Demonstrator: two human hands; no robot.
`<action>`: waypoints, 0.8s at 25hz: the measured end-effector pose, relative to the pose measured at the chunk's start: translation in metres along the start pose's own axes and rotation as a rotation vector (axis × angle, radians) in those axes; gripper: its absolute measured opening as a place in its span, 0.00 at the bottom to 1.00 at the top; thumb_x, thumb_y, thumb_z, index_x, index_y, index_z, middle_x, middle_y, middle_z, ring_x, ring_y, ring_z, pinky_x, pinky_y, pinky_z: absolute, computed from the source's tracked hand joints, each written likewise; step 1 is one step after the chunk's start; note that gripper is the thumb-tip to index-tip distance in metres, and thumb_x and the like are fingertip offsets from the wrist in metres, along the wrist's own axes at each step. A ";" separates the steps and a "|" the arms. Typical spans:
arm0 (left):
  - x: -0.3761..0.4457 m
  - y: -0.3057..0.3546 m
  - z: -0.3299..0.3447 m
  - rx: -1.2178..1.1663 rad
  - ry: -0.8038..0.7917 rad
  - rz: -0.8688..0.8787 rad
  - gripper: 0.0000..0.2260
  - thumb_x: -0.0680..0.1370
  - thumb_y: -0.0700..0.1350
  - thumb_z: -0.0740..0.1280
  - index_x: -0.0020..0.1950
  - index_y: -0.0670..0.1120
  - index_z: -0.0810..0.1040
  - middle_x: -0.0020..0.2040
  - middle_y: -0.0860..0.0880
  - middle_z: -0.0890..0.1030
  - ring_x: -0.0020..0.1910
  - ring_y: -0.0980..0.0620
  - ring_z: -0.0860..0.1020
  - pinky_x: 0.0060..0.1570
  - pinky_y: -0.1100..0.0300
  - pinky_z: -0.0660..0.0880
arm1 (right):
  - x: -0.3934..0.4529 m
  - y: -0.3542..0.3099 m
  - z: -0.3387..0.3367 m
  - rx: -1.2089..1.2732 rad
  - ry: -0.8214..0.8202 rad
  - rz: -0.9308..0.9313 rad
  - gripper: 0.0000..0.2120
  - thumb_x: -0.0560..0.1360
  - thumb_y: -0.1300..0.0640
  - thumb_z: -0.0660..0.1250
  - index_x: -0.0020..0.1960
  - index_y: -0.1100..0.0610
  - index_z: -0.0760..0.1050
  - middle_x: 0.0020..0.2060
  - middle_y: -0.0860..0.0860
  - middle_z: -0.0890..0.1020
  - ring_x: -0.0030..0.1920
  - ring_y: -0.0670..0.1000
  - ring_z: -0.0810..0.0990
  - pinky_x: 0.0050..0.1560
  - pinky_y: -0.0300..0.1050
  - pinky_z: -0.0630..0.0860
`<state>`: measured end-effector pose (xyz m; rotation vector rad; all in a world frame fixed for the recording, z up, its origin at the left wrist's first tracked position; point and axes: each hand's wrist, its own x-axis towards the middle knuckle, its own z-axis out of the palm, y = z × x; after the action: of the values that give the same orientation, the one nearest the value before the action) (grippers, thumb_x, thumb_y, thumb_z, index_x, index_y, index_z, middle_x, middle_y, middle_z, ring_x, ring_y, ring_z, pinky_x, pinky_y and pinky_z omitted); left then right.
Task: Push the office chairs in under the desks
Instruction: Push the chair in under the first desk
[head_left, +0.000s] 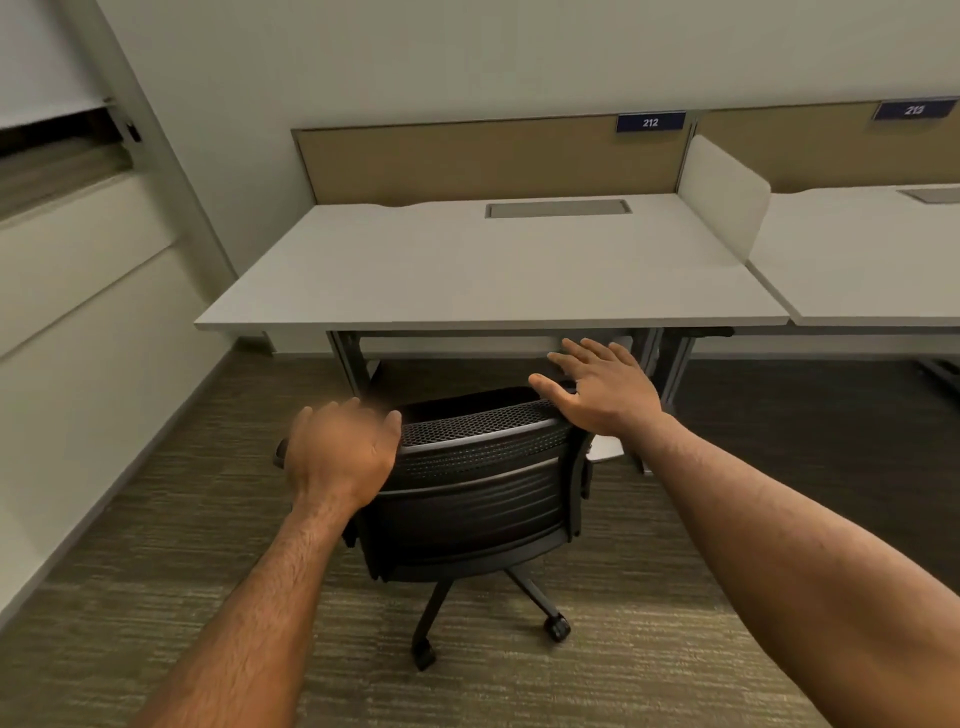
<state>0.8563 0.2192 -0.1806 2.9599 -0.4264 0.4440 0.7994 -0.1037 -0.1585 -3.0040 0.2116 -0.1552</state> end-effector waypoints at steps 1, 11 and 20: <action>0.010 -0.005 0.003 0.009 0.009 -0.003 0.38 0.78 0.66 0.40 0.65 0.45 0.80 0.69 0.45 0.77 0.71 0.44 0.71 0.74 0.43 0.58 | 0.009 -0.005 0.001 0.004 0.015 -0.002 0.43 0.72 0.23 0.37 0.78 0.45 0.59 0.80 0.47 0.56 0.79 0.49 0.50 0.78 0.54 0.43; 0.082 -0.041 0.025 -0.168 -0.012 -0.165 0.36 0.78 0.68 0.40 0.80 0.52 0.34 0.81 0.51 0.34 0.79 0.47 0.36 0.74 0.46 0.30 | 0.064 -0.038 0.029 0.102 0.118 0.005 0.37 0.78 0.31 0.38 0.80 0.50 0.36 0.79 0.47 0.36 0.78 0.49 0.33 0.77 0.51 0.34; 0.112 -0.060 0.026 -0.168 -0.307 -0.091 0.40 0.74 0.70 0.36 0.78 0.48 0.30 0.78 0.50 0.28 0.77 0.51 0.31 0.76 0.51 0.32 | 0.075 -0.046 0.039 0.012 -0.041 -0.035 0.43 0.77 0.29 0.38 0.76 0.56 0.26 0.76 0.51 0.27 0.75 0.49 0.27 0.76 0.50 0.32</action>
<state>0.9841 0.2431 -0.1761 2.8711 -0.3367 -0.0572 0.8836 -0.0645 -0.1839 -2.9964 0.1540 -0.0976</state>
